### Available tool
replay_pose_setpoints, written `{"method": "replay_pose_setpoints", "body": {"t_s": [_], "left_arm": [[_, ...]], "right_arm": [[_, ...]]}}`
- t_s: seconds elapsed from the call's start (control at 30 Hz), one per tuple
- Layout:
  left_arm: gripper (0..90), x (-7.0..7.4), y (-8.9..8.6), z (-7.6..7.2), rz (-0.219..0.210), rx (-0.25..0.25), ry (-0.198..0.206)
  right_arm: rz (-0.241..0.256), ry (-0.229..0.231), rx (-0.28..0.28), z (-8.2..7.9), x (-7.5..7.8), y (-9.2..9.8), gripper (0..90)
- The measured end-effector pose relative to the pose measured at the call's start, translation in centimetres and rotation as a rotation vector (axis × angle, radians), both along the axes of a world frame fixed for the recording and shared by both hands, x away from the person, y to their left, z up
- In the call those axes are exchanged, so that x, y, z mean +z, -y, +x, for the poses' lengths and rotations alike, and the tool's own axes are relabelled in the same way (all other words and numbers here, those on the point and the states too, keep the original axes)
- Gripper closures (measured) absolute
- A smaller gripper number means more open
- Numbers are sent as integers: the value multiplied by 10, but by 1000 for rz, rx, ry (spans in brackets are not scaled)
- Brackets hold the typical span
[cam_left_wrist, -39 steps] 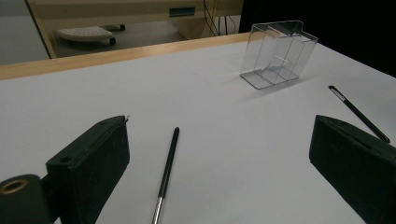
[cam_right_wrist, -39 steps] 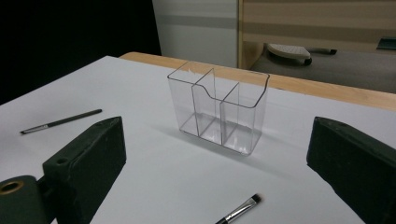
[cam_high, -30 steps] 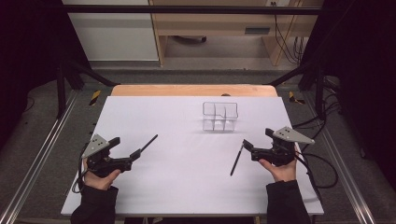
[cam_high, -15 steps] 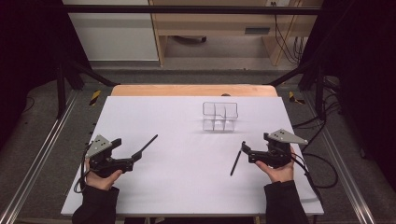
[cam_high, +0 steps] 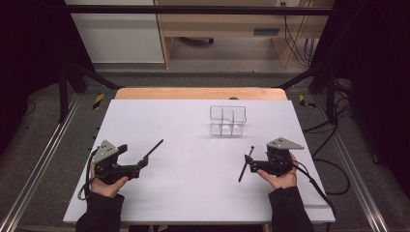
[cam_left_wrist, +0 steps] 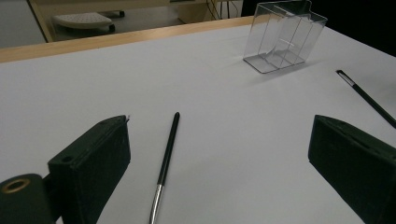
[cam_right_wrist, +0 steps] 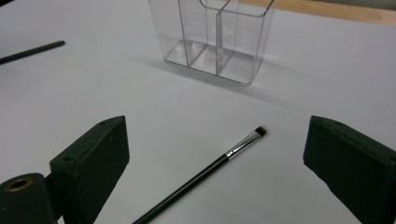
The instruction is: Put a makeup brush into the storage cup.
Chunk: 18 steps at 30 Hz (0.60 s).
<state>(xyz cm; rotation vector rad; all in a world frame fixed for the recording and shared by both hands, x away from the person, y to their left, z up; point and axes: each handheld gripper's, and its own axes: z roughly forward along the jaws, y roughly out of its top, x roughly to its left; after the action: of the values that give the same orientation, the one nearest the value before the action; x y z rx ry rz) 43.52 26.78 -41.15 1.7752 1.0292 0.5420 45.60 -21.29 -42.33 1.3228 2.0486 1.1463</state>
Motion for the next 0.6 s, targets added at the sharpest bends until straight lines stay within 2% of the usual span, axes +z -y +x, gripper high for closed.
{"method": "replay_pose_setpoints", "body": {"t_s": [0.37, 0.6], "left_arm": [[49, -4, 2, 2, 12, 2, -14], [50, -5, 3, 2, 17, -2, -18]], "right_arm": [[-50, -83, -40, 10, -23, -6, 142], [-94, -124, -29, 14, -33, -11, 191]]}}
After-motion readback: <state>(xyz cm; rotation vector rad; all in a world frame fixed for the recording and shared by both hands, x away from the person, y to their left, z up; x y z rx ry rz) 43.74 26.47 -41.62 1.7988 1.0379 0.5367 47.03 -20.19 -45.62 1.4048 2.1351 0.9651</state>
